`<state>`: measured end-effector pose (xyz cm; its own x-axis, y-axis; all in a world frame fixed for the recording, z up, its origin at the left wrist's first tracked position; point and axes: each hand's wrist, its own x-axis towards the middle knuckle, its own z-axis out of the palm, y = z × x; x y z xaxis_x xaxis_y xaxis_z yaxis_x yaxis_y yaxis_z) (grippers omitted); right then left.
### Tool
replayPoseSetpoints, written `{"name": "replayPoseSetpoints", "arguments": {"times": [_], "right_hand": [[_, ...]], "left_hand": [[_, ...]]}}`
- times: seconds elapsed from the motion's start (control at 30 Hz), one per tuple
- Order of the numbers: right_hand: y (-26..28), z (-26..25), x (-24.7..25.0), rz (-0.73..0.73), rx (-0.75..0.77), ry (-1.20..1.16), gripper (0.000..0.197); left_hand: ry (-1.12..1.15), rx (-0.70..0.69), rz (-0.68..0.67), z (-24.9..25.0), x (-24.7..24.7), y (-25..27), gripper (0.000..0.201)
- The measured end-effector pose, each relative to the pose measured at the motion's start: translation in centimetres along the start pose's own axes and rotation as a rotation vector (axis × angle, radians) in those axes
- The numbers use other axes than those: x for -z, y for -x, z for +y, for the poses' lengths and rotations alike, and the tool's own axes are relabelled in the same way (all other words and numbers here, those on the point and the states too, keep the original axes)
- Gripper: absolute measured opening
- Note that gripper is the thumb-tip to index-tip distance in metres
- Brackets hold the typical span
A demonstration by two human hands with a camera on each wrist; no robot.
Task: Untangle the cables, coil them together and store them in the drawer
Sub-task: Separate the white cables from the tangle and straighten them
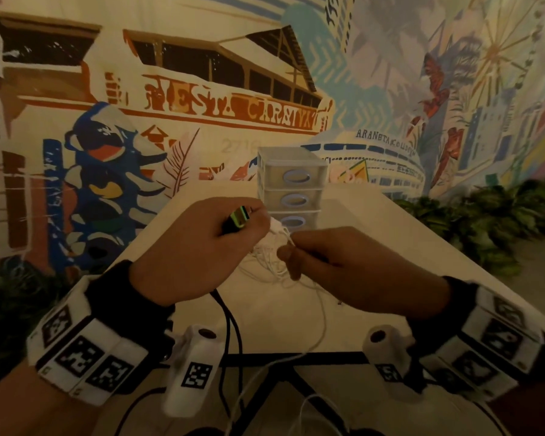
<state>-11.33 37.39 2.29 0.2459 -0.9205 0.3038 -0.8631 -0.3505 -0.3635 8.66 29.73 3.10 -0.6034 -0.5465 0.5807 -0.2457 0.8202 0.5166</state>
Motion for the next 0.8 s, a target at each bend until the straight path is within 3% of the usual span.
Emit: {"name": "replayPoseSetpoints", "arguments": {"times": [0.1,0.27,0.43,0.53,0.6,0.67,0.8], "right_hand": [[0.7,0.7,-0.4,-0.011,0.03,-0.104,0.043],[0.3,0.7,-1.7,0.006,0.01,-0.102,0.044],[0.0,0.2,-3.3,-0.034,-0.025,-0.141,0.034],[0.1,-0.1,-4.3,0.05,-0.044,-0.249,0.018],[0.0,-0.1,-5.1,0.074,-0.045,-0.288,0.024],[-0.4,0.1,-5.9,0.012,-0.019,-0.383,0.038],[-0.7,0.0,-6.9,-0.065,0.02,-0.678,0.024]], "left_hand": [[0.046,0.032,0.018,0.0,0.0,-0.1,0.041],[0.377,0.141,-0.056,-0.5,-2.2,-0.3,0.043],[0.39,0.08,0.017,0.6,-4.3,-0.4,0.028],[0.368,0.088,0.086,0.2,-4.4,-0.7,0.036],[0.36,0.107,0.111,-0.1,-4.4,-0.8,0.048],[0.343,0.118,0.109,-0.1,-4.4,-0.8,0.052],[0.271,0.125,0.096,-0.3,-4.5,-0.7,0.051]]}}
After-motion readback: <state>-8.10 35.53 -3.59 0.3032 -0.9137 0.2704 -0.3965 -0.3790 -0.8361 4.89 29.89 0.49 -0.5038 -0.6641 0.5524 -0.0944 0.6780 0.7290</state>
